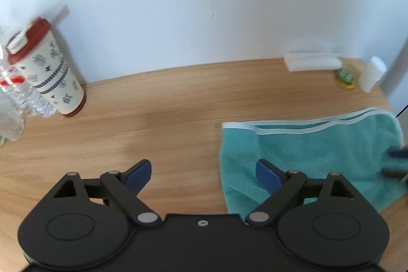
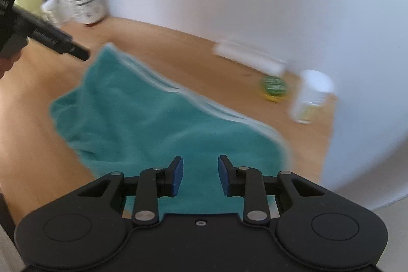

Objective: Fold towel

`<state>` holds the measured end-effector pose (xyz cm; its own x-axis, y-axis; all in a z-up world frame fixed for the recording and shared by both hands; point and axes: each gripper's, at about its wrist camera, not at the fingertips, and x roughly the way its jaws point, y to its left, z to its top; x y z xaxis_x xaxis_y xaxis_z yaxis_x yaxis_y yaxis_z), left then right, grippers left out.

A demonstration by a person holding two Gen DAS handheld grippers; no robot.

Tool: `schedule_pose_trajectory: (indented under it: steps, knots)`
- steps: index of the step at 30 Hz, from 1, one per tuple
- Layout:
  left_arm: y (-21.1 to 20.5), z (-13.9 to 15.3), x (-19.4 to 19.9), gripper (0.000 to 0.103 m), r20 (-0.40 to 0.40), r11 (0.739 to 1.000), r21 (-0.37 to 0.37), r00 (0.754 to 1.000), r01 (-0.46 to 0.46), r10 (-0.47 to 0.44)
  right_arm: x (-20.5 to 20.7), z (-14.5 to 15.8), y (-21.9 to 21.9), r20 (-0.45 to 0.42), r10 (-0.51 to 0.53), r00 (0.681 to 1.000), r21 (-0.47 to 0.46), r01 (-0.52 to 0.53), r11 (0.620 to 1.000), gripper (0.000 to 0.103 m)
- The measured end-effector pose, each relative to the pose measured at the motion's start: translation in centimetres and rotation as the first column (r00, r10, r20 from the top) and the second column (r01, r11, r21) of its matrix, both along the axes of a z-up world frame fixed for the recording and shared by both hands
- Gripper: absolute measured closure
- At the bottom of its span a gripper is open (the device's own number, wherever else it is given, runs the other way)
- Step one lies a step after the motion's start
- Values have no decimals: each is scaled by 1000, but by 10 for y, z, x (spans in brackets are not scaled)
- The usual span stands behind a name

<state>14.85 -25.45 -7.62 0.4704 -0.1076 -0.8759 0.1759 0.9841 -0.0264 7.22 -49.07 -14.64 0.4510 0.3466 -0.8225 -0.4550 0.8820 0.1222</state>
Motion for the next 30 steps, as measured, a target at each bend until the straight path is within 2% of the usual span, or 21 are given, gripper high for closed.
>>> schedule_pose_trajectory:
  steps: [1, 3, 4, 5, 8, 11, 12, 13, 15, 21, 22, 23, 24, 26, 28, 30]
  knots:
    - [-3, 2, -4, 6, -5, 999, -48, 1000, -2, 2, -2, -3, 9, 5, 17, 1000, 11, -18, 1000, 69]
    - [-24, 2, -16, 6, -2, 991, -122, 999, 53, -54, -5, -10, 27, 19, 49, 999, 22, -49, 999, 69]
    - [-39, -2, -22, 4, 19, 989, -114, 996, 91, -90, -5, -13, 31, 14, 59, 998, 13, -59, 998, 69]
    - [-52, -11, -26, 4, 28, 989, -84, 992, 125, -123, -5, -16, 35, 8, 69, 998, 1, -69, 998, 69]
    - [-77, -46, -30, 5, -13, 982, -13, 982, 187, -188, -9, -28, 37, 10, 103, 995, -57, -102, 993, 69]
    - [-80, -76, -29, 6, -54, 979, 99, 983, 179, -175, -13, -33, 28, 33, 105, 994, -83, -102, 991, 70]
    - [-75, -85, -27, 4, -71, 979, 122, 985, 164, -156, -15, -34, 25, 42, 106, 993, -95, -102, 990, 69]
    - [-67, -88, -25, 4, -81, 983, 108, 987, 145, -137, -15, -33, 21, 41, 97, 994, -101, -92, 991, 69]
    - [-59, -90, -24, 0, -84, 985, 101, 988, 140, -132, -14, -33, 13, 35, 75, 997, -109, -71, 991, 67]
    - [-47, -90, -17, 0, -104, 986, 87, 985, 145, -136, -14, -30, -12, 19, 10, 1000, -136, -7, 991, 65]
    - [-47, -90, -17, 0, -104, 985, 88, 985, 149, -140, -13, -30, -16, 16, -1, 1000, -141, 3, 990, 54]
    - [-47, -88, -16, 0, -109, 985, 89, 984, 150, -140, -13, -29, -20, 14, -12, 1000, -146, 14, 989, 48]
    - [-48, -86, -15, 0, -116, 985, 91, 984, 149, -138, -13, -29, -24, 11, -23, 1000, -150, 25, 988, 47]
    - [-48, -81, -14, 0, -124, 986, 94, 985, 134, -122, -13, -29, -36, -5, -53, 999, -132, 52, 990, 38]
    - [-48, -67, -15, 1, -85, 987, 115, 991, 112, -102, -15, -26, -45, -13, -76, 997, -131, 73, 989, 40]
    - [-45, -56, -17, 1, -58, 989, 94, 993, 111, -106, -23, -18, -44, 63, -63, 996, -188, 74, 979, 43]
